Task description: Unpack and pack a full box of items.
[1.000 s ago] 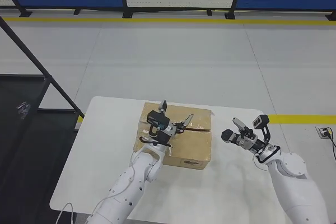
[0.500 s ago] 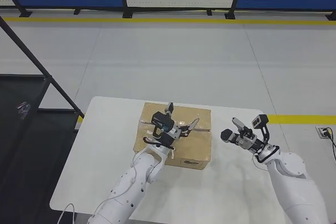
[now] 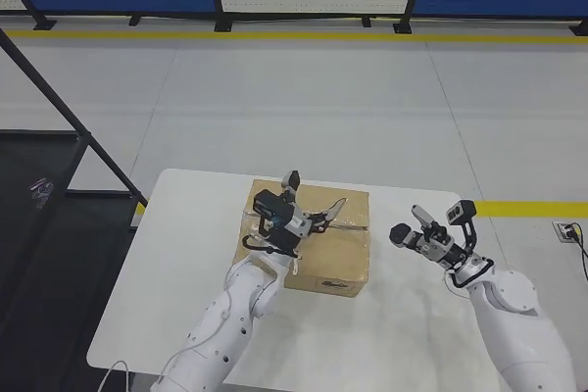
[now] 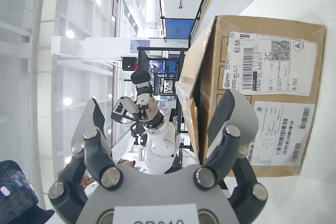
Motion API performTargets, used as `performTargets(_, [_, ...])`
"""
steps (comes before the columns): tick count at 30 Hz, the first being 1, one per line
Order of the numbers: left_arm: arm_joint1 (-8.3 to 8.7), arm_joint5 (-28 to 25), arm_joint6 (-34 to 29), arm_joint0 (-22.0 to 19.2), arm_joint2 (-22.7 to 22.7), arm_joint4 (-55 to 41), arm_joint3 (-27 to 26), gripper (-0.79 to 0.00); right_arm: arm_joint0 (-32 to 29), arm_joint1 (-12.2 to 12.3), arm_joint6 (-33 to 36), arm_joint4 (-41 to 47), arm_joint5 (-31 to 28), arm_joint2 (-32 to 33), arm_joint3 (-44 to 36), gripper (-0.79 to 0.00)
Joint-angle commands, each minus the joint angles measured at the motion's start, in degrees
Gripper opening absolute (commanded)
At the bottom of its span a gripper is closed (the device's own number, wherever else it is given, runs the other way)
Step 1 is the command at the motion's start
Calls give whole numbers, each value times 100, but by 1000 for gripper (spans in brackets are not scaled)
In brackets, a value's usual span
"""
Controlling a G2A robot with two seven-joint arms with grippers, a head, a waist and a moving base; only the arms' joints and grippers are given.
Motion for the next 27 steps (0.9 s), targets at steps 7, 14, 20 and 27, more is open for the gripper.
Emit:
performTargets(7, [366,-400,-229,754,-1645,-86,-1261,0,-172,61,-318,-721,-380,70,-507,0])
performTargets(14, [641,-849,-541,1527,-3088,-277,-1540,0,-218,60,-583,-832,-405,83,-581,0])
performTargets(20, [691,-1025,-632,1723,-3256,-479,-1590,0,-387,60,-1203,-2437,-1629,-79,-1769,0])
performTargets(27, [712,-1065,-662,1775,-3250,-672,-1535,0,-402,76,-1285,-3258,-1534,-147,-2122,0])
